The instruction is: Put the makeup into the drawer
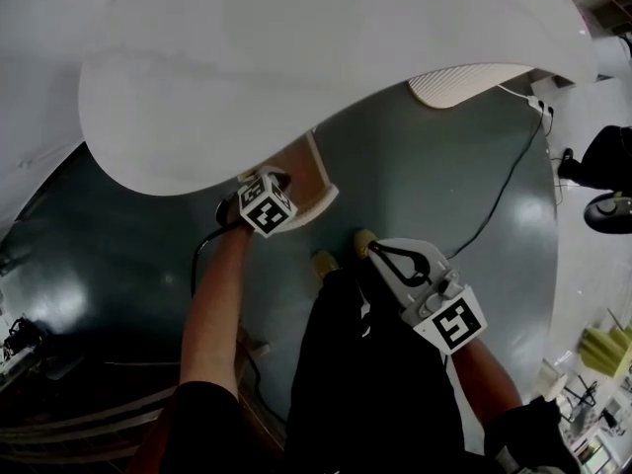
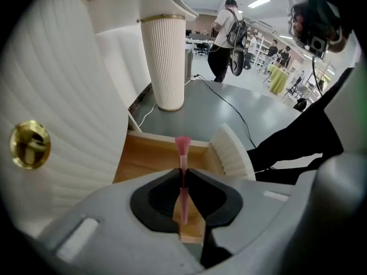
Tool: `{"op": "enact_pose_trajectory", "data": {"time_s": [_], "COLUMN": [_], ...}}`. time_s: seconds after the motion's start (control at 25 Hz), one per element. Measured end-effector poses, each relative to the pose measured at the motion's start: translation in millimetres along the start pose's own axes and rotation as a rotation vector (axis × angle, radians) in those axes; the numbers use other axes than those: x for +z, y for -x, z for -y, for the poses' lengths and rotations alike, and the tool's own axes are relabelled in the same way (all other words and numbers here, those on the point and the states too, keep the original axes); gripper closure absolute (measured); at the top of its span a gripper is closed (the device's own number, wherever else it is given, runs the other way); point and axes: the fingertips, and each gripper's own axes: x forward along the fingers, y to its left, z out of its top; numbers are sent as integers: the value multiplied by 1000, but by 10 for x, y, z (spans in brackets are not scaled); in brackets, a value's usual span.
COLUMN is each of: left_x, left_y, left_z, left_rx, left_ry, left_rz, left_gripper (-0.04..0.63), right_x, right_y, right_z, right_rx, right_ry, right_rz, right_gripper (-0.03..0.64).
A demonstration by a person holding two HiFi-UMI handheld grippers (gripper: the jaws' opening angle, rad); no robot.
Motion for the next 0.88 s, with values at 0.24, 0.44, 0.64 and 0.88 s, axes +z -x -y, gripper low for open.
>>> {"op": "enact_pose_trajectory", "data": {"time_s": [0.24,0.44,0.64,0.88], "left_x": [-131,-255,-378,-438], "left_y": [-465,-810,-1097,-1338], "left_z": [-70,-21,-30,-65], "left_rx": [-37,-82,-118,-127], "left_ry": [-23,-13,-3,11], "left_rz": [-62,-95,-128,-167], "left_gripper": [541,541,541,541], "right_x": [-265,-454,-596,-745], "right_y": [15,-5,-33,-18], "right_z": [186,280,351,494], "right_rx": [-19,-18,-16,-29], "right_ry": [-8,-15,-9,2], "right_rz": [-6,-23,-42,-57], "right_gripper": [614,614,614,614]}}
